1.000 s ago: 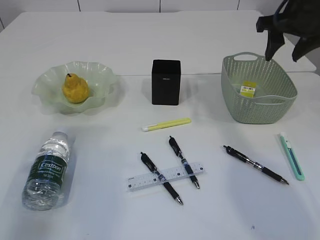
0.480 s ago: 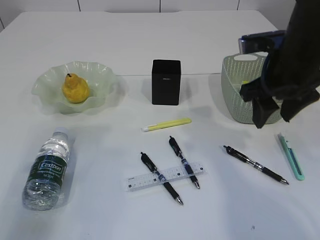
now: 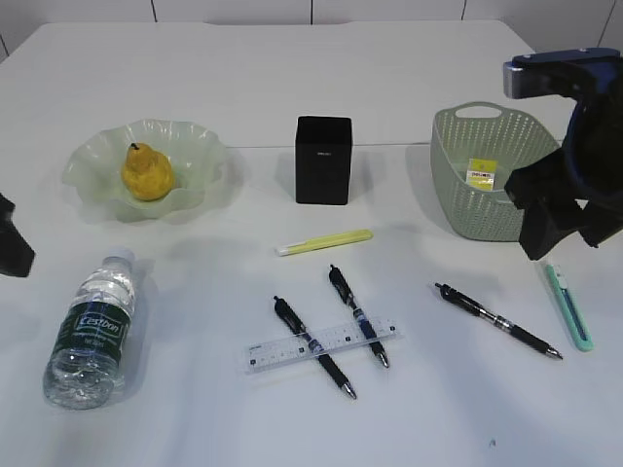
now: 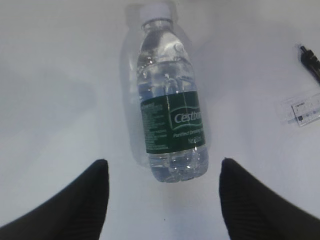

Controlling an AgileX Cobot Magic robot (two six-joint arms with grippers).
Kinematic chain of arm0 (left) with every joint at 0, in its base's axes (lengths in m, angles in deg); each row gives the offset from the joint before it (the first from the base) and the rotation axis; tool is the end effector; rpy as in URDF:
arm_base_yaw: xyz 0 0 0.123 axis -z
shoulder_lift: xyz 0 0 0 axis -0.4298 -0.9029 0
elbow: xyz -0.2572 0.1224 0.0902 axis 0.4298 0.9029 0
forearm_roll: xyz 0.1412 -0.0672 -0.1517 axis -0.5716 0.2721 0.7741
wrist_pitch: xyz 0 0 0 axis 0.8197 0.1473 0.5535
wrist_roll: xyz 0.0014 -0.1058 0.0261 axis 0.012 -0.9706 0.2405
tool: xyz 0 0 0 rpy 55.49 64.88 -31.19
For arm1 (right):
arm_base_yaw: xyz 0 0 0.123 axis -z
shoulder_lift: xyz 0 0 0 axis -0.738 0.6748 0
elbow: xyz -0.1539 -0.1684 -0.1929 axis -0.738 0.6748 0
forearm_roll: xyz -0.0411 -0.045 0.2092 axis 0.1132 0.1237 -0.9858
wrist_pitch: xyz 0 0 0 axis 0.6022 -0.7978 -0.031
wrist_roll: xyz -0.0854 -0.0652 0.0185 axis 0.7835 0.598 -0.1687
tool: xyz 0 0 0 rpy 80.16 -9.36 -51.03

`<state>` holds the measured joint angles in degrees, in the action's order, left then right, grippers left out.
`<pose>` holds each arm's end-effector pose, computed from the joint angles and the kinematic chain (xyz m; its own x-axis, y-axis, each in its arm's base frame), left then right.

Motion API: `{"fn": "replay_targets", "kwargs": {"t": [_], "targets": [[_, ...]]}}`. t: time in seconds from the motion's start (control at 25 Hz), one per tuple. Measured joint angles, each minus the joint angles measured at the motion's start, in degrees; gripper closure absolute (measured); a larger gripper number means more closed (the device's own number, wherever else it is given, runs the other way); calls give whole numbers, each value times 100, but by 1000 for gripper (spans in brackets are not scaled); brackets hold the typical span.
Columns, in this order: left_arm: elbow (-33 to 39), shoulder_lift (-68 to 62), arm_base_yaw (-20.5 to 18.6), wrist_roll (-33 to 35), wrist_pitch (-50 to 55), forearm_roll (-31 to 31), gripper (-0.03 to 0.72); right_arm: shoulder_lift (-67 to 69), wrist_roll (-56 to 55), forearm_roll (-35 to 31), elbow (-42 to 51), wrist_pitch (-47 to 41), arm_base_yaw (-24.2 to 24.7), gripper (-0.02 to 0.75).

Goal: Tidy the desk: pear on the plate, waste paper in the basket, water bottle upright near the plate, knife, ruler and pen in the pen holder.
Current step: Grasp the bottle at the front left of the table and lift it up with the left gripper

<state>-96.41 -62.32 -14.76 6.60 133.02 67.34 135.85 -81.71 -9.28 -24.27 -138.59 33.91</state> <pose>0.2037 -0.0476 0.2812 -0.9117 -0.0270 -0.4100 0.0417 0.9866 -0.1578 0.2587 0.0602 0.2928 -0.9653 -0.1898 -0.1793 -0.1904 0.9816 -0.0143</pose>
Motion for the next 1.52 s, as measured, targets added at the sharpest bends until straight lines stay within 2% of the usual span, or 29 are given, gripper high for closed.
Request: {"fn": "replay_targets", "kwargs": {"t": [0.2, 0.32, 0.88, 1.52], "targets": [[0, -734, 470, -355, -368, 0, 191, -68, 11, 0, 0, 49, 0, 286], [0, -1178, 616, -647, -741, -22, 190, -68, 22, 0, 0, 91, 0, 286], [-216, -2228, 639, -1888, -1410, -985, 148, -68, 34, 39, 0, 177, 0, 286], [-342, -2979, 639, -2020, -1640, -944, 146, -68, 44, 94, 0, 287, 0, 286]]}}
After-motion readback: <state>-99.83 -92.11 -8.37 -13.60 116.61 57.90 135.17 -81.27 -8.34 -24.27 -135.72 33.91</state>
